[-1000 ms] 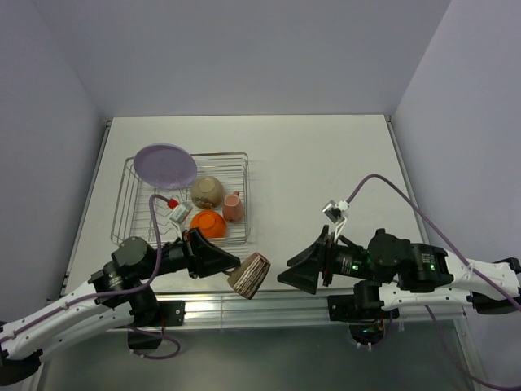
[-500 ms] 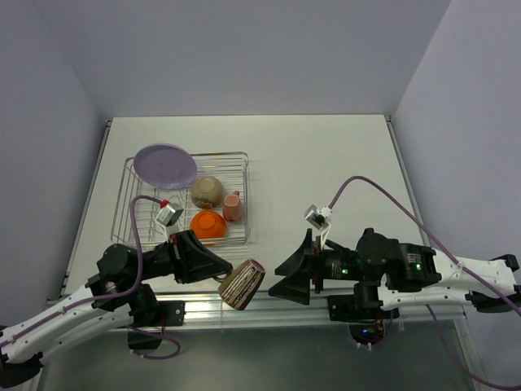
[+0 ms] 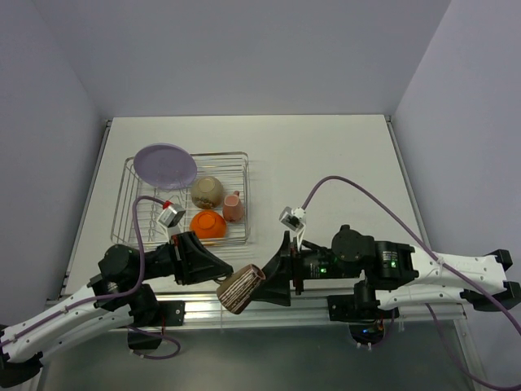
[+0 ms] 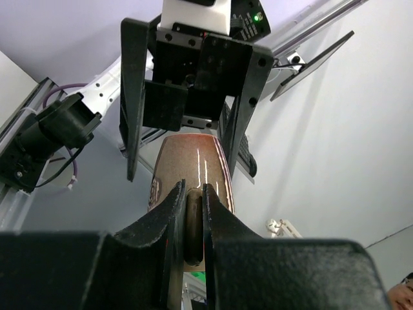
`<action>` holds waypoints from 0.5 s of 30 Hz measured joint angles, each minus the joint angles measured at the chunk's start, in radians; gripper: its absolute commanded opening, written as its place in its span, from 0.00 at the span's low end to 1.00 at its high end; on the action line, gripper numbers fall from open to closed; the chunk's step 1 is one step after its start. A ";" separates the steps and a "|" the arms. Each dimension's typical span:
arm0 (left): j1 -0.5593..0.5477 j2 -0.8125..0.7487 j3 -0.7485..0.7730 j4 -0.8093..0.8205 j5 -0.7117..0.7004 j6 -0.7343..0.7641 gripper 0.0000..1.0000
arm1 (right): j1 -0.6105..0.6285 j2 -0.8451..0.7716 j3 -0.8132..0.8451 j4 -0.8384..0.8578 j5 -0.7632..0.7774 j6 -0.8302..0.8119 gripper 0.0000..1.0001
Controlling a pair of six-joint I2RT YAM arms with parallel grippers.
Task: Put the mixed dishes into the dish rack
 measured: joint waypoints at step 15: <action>-0.011 0.000 -0.017 0.091 0.029 -0.011 0.00 | -0.031 -0.002 -0.001 0.139 -0.129 0.008 0.79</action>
